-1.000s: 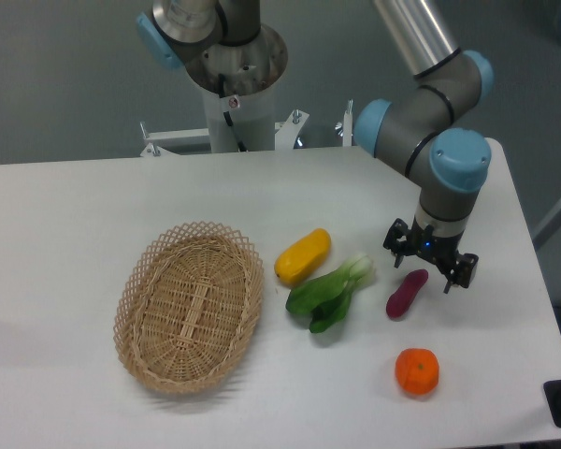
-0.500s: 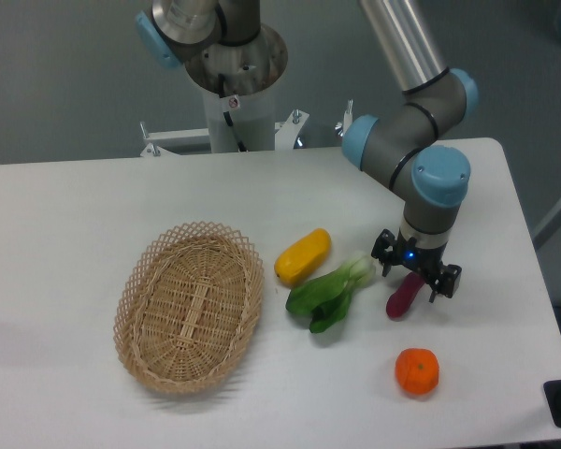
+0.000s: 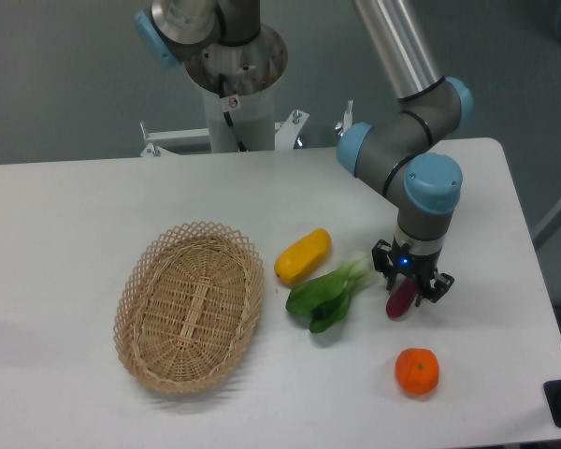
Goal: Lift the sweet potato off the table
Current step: 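Close the gripper around the purple sweet potato, then lift the gripped sweet potato up off the table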
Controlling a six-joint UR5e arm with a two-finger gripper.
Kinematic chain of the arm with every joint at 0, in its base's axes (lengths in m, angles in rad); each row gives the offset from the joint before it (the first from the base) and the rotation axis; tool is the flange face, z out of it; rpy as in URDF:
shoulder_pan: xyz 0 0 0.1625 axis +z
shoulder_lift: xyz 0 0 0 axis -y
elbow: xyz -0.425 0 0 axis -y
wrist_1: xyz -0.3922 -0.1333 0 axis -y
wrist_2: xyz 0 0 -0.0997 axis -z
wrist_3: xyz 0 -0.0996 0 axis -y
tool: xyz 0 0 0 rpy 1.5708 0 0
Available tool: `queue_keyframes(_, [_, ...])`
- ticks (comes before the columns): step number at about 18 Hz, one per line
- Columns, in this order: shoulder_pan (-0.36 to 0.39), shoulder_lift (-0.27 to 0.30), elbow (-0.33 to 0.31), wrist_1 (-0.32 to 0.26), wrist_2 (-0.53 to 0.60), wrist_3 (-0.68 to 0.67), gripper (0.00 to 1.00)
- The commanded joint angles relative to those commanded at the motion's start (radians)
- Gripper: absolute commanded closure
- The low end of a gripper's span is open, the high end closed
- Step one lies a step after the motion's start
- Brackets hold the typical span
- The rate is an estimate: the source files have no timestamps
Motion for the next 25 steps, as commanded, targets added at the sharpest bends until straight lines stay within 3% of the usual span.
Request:
queue_keyframes(5, [0.002, 0.017, 0.035, -0.005, 0.000, 0.014, 0.81])
queue_keyframes(9, [0.002, 0.052, 0.112, -0.038, 0.000, 0.020, 0.80])
queue_keyframes(12, [-0.002, 0.090, 0.175, -0.141, -0.006, 0.018, 0.80])
queue_keyframes(16, [-0.038, 0.152, 0.235, -0.319, -0.029, 0.000, 0.80])
queue_keyframes(20, [-0.080, 0.204, 0.247, -0.363, -0.054, -0.067, 0.80])
queue_keyframes(25, [-0.100, 0.193, 0.319, -0.405, -0.054, -0.145, 0.80])
